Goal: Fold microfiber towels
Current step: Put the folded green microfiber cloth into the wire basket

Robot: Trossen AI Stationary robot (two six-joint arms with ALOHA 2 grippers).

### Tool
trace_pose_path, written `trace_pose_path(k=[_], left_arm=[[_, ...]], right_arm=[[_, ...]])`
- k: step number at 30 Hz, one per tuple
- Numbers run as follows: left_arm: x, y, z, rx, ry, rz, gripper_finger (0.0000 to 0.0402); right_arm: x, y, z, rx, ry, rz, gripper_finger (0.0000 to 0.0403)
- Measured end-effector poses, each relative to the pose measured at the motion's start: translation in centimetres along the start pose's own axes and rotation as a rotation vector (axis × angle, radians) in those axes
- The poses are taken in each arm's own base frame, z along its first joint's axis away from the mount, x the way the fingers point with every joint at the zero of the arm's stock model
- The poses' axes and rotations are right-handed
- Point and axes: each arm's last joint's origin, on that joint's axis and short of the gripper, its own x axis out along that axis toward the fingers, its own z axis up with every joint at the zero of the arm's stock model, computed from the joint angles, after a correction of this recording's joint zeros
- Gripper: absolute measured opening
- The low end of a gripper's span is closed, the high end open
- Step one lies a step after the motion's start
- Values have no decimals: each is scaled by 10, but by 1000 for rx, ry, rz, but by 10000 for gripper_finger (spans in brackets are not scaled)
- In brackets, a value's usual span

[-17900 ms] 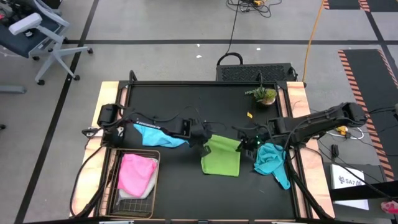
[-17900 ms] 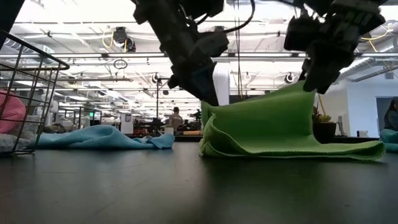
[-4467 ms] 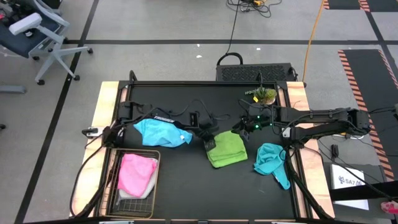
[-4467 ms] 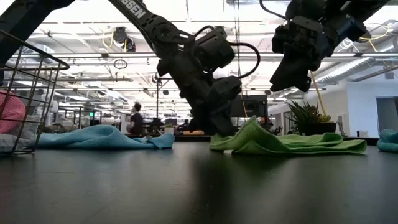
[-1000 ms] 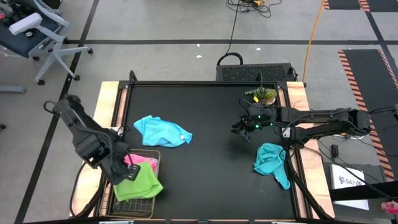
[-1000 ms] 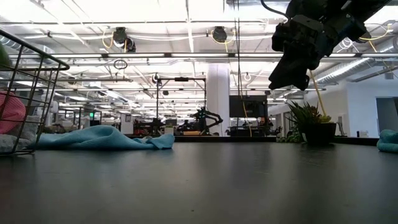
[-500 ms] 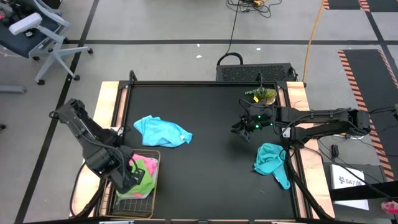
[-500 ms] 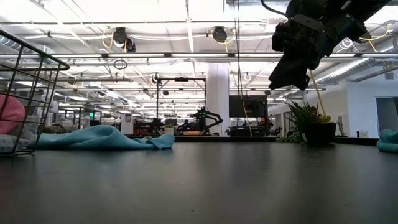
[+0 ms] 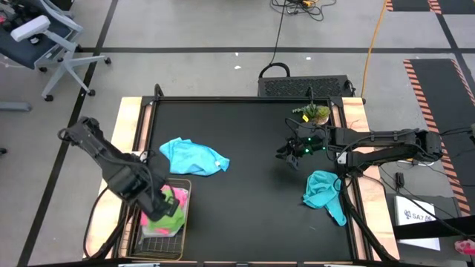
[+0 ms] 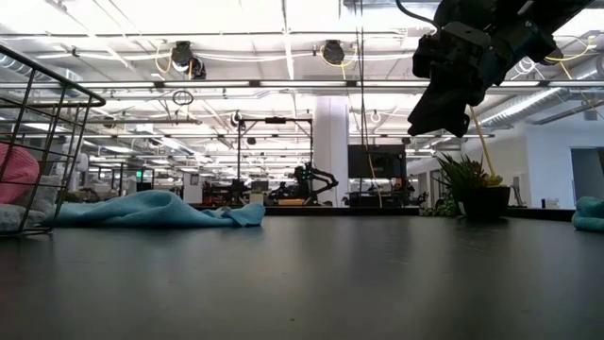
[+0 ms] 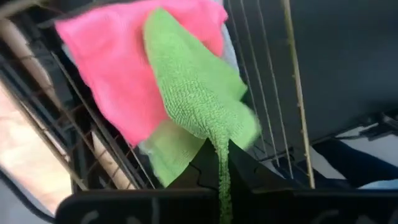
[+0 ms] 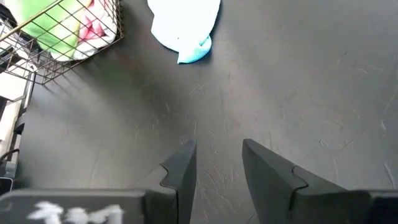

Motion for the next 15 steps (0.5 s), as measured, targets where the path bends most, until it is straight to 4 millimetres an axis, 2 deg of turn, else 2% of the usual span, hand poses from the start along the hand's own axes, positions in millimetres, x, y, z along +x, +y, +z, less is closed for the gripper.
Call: trace_pose_path(k=[7, 15], left_arm=[[-16, 8, 26, 22, -7, -41, 3], [-24, 10, 45, 91, -17, -71, 4]], right_arm=[[0, 0, 0, 9, 1, 2, 121], [0, 0, 0, 23, 1, 2, 121]])
